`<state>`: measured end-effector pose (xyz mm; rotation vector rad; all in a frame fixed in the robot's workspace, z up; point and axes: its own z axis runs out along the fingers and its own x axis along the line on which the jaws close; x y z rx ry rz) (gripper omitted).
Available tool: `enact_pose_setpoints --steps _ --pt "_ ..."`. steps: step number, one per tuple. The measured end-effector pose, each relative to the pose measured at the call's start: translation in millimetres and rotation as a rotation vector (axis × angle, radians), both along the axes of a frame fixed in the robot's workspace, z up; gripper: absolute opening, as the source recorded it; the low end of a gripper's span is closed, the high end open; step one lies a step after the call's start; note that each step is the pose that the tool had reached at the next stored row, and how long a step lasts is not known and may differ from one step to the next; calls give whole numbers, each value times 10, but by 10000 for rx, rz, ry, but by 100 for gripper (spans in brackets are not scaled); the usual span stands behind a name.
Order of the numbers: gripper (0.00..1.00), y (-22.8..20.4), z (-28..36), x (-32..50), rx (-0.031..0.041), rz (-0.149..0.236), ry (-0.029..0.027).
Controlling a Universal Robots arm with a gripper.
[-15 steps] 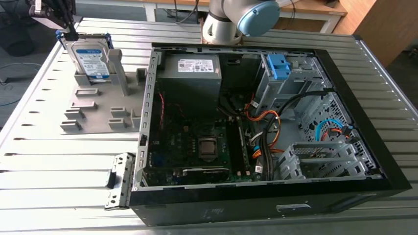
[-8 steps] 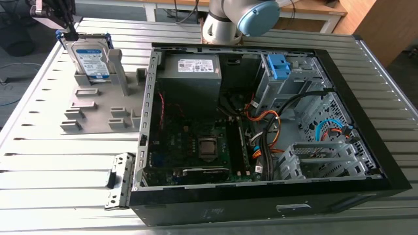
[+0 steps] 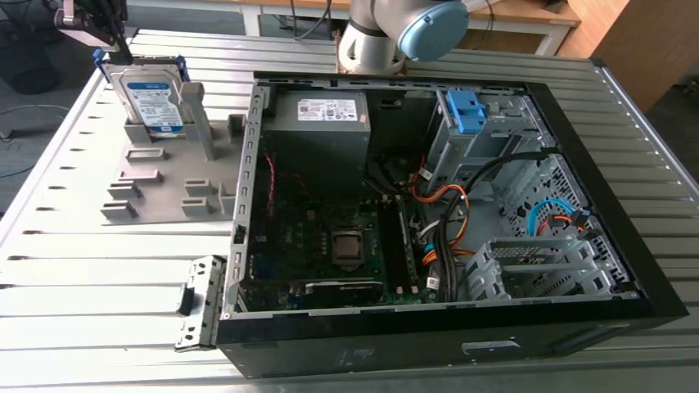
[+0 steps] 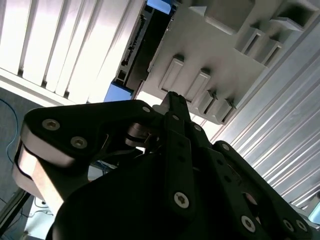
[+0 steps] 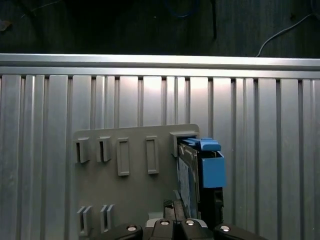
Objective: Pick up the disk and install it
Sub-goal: 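Pick up the disk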
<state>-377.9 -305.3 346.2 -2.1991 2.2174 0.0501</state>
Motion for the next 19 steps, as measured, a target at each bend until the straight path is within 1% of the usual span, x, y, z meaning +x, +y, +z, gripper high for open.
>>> enact_pose_setpoints --steps 3,6,18,19 --pt "11 -1 -4 -1 -2 -103 0" --pt "11 -1 -9 -1 -3 -434 1" --pt "11 -1 -10 -1 -3 -460 -1" --pt "23 -1 -10 -1 -3 -461 -1"
